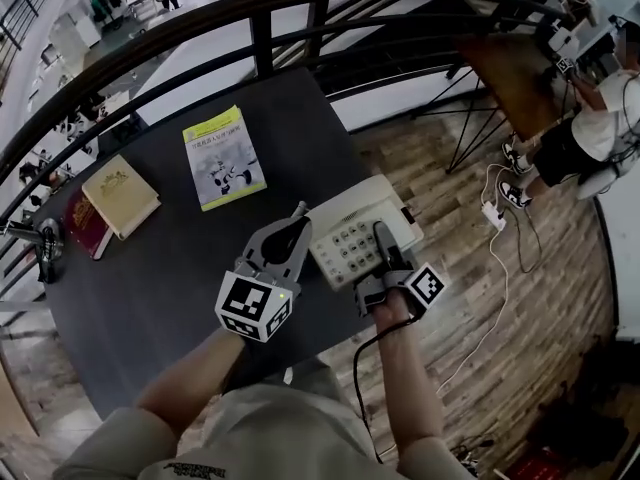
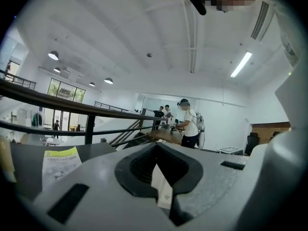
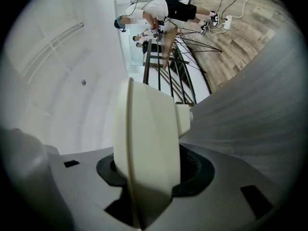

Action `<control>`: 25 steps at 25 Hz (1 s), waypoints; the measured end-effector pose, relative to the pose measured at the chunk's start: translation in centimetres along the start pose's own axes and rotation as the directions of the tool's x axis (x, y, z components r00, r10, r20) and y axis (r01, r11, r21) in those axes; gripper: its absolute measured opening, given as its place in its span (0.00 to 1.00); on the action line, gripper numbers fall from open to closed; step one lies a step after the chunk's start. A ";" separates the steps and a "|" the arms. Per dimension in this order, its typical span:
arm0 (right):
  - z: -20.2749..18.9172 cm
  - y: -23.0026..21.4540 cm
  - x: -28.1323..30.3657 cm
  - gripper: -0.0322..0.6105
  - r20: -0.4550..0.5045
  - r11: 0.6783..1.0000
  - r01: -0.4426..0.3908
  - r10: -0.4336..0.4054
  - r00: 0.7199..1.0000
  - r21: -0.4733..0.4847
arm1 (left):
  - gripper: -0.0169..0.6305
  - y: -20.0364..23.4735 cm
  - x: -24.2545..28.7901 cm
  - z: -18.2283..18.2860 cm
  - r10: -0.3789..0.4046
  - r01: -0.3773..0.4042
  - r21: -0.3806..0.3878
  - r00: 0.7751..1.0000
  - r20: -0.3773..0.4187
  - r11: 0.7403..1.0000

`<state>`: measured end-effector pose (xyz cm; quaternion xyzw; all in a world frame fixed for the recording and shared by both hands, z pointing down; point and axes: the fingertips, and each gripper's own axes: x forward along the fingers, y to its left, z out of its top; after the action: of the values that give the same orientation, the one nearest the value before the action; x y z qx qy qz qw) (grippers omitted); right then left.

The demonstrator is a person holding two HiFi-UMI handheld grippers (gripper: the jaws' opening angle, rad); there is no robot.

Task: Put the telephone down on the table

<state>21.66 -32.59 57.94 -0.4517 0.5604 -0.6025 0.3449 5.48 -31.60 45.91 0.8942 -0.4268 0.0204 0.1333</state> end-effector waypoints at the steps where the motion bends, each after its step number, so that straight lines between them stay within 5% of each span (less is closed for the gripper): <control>1: 0.4 -0.9 0.5 0.37 -0.002 1.000 0.016 -0.016 1.000 -0.003 | 0.03 0.2 0.8 -0.7 -0.005 0.004 -0.002 1.000 -0.010 1.000; 7: 1.7 -5.5 2.8 0.37 -0.028 0.998 0.064 -0.064 0.998 0.000 | 0.03 1.1 4.8 -5.6 -0.033 0.025 -0.120 0.997 -0.064 0.992; 16: 2.4 -10.2 5.2 0.37 -0.042 0.987 0.157 -0.156 0.987 0.022 | 0.03 1.7 8.4 -10.3 -0.059 0.041 -0.122 0.987 -0.146 0.992; 25: 1.8 -10.5 5.2 0.38 -0.070 0.956 0.254 -0.266 0.961 -0.147 | 0.03 1.8 9.1 -12.9 -0.067 0.031 -0.162 0.973 -0.219 0.986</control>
<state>22.46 -36.64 69.01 -0.5169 0.5505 -0.6224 0.2057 10.86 -36.24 60.12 0.8831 -0.3872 0.0839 0.2514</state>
